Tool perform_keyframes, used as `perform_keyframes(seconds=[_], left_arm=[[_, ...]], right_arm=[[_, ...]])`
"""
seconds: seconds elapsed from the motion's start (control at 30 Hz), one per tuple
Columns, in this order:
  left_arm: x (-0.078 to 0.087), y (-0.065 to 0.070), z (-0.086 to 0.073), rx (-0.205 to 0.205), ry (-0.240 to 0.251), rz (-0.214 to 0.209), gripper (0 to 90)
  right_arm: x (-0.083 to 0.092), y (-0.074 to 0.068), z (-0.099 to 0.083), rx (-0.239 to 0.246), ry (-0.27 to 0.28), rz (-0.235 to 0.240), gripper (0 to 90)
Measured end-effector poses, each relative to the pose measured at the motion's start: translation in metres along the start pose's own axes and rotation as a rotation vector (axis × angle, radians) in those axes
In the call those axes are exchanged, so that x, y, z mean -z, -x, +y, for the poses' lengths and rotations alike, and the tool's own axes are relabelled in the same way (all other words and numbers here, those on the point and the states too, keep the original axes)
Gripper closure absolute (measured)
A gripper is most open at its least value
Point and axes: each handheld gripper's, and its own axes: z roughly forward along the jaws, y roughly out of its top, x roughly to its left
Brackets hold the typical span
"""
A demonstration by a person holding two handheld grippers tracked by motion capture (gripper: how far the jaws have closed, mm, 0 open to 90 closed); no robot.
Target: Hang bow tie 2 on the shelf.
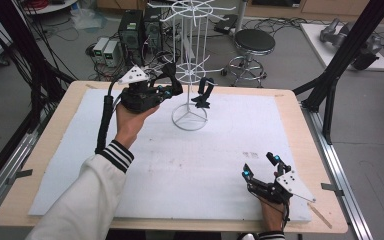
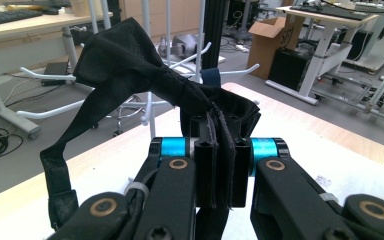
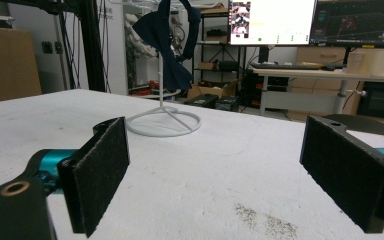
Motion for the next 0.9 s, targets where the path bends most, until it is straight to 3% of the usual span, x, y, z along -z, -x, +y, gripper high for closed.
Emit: perform_keyframes(seconds=[0.4, 0.57, 0.9], left_arm=[[-0.011, -0.004, -0.002, -0.003, -0.016, 0.0, 85.6], [-0.018, -0.005, -0.007, -0.007, -0.05, -0.017, 85.5], [-0.023, -0.005, -0.014, -0.019, -0.055, -0.013, 85.4]], right_arm=[[0.0, 0.0, 0.0, -0.002, 0.0, 0.0, 11.8], [0.0, 0.0, 0.0, -0.003, 0.001, 0.001, 11.8], [0.0, 0.0, 0.0, -0.008, 0.003, 0.0, 11.8]])
